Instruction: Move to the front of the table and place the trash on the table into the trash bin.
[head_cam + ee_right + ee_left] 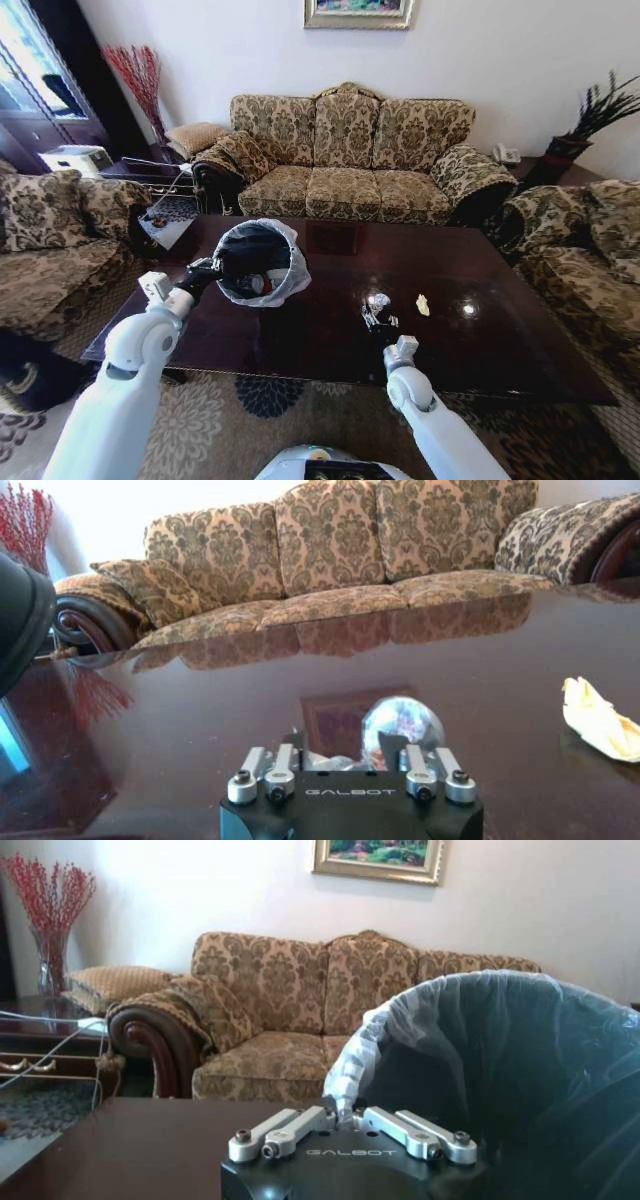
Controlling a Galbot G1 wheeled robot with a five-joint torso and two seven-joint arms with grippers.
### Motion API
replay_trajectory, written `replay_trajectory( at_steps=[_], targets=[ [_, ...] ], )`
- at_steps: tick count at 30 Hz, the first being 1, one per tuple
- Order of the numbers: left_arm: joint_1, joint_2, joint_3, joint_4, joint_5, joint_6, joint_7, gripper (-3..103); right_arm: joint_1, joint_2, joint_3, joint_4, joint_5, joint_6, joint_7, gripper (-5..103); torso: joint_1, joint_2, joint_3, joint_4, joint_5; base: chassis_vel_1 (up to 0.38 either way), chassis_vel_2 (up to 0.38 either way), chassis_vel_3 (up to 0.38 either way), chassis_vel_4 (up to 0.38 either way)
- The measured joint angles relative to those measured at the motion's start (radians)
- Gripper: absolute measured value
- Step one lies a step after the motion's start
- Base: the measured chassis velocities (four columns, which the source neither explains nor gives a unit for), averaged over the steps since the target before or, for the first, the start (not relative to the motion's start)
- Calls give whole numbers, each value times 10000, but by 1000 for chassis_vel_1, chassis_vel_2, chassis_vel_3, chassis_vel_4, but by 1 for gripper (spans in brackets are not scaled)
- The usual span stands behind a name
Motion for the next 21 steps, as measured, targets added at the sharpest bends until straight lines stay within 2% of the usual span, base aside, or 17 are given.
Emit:
replay_trajectory(
  at_steps=[1,2,4,5,8,10,11,14,20,21],
  targets=[
    [0,0,0,0,0,0,0,0,0,0,0,0,0,0,0,50,0,0,0,0,0,0,0,0,0],
    [13,-5,-7,-46,-3,12,-17,0,-51,23,7,0,-14,1,-26,40,0,1,0,0,0,0,0,0,0],
    [35,-26,-6,-114,-6,28,-40,0,-128,60,29,1,-45,2,-52,28,-1,1,-1,-2,-1,0,0,0,0],
    [35,-26,-6,-114,-6,28,-40,0,-128,60,29,1,-45,2,-52,28,-1,1,-1,-2,-1,0,0,0,0],
    [70,-32,20,-230,-11,64,-73,0,-277,114,107,28,-158,22,-135,12,0,1,1,-3,1,0,0,0,0],
    [78,-30,23,-252,-11,72,-78,0,-339,114,124,55,-235,57,-170,12,1,1,1,-3,1,0,0,0,0],
    [91,-24,24,-279,-11,76,-82,0,-423,111,143,104,-384,121,-218,7,2,-1,3,-5,1,0,0,0,0],
    [123,-4,27,-317,-14,80,-83,0,-568,85,157,243,-753,263,-358,1,3,-4,6,-6,8,0,0,0,0],
    [178,20,8,-379,-27,88,-83,0,-690,-95,116,579,-1575,454,-718,0,7,-10,11,3,14,0,0,0,0],
    [189,25,-8,-389,-32,90,-83,0,-673,-130,110,636,-1773,536,-792,0,7,-10,9,4,5,0,0,0,0]
  ],
)
